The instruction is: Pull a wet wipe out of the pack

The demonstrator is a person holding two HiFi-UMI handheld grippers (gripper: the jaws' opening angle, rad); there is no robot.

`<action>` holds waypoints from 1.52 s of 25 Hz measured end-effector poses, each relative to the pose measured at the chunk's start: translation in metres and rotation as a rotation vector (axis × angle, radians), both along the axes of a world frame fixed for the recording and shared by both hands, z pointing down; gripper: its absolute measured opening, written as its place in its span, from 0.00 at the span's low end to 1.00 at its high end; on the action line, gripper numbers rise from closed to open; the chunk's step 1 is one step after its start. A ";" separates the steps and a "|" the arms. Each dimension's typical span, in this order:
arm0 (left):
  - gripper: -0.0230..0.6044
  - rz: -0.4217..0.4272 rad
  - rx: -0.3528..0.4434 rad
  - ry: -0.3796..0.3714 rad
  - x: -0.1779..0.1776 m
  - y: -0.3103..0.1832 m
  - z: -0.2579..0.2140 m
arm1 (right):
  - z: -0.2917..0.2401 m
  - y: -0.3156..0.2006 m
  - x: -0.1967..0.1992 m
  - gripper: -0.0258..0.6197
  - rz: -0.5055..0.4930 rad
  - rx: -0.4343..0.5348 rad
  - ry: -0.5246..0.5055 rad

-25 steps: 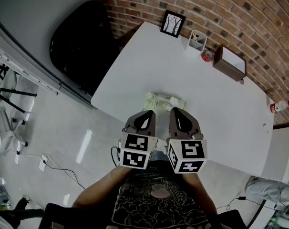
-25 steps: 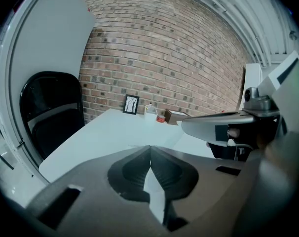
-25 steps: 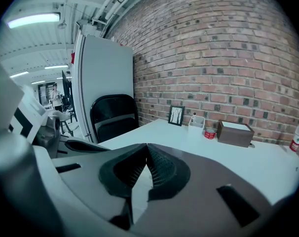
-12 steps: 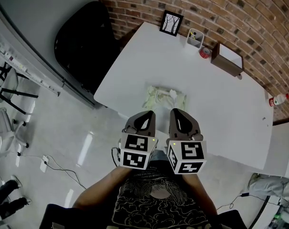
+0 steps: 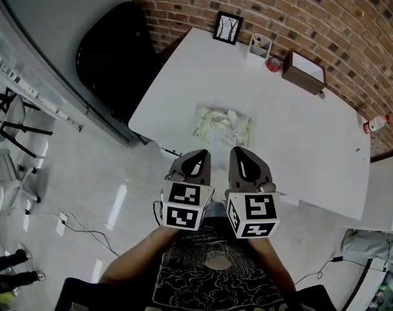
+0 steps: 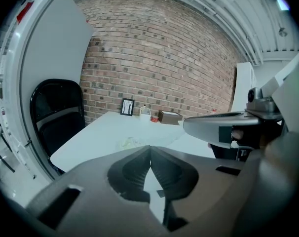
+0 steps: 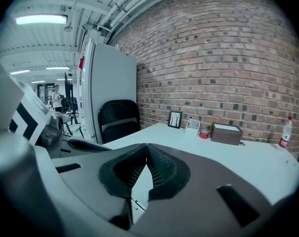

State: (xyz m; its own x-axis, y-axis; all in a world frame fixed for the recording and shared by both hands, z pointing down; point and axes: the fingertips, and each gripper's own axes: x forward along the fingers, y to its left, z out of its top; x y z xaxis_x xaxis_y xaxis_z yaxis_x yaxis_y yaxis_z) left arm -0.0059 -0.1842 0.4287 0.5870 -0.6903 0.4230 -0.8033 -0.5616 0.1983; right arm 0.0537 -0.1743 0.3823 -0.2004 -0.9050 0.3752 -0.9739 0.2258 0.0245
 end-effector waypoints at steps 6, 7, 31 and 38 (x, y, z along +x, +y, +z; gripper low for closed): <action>0.06 0.007 0.024 0.002 -0.001 0.018 -0.009 | -0.004 0.017 -0.002 0.07 0.000 0.019 0.000; 0.06 0.005 0.027 0.004 -0.002 0.021 -0.011 | -0.005 0.020 -0.003 0.07 -0.001 0.021 0.001; 0.06 0.048 0.078 0.022 -0.005 0.088 -0.032 | 0.000 0.094 -0.022 0.07 -0.016 0.016 0.038; 0.06 0.054 0.080 0.024 -0.004 0.096 -0.034 | -0.002 0.102 -0.023 0.07 -0.018 0.020 0.036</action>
State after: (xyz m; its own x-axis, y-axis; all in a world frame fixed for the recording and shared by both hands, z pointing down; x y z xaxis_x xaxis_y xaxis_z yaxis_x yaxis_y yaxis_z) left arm -0.0097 -0.0880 0.3945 0.6334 -0.6886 0.3531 -0.7671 -0.6188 0.1694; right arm 0.0310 -0.0727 0.3807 -0.2038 -0.9086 0.3645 -0.9680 0.2427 0.0637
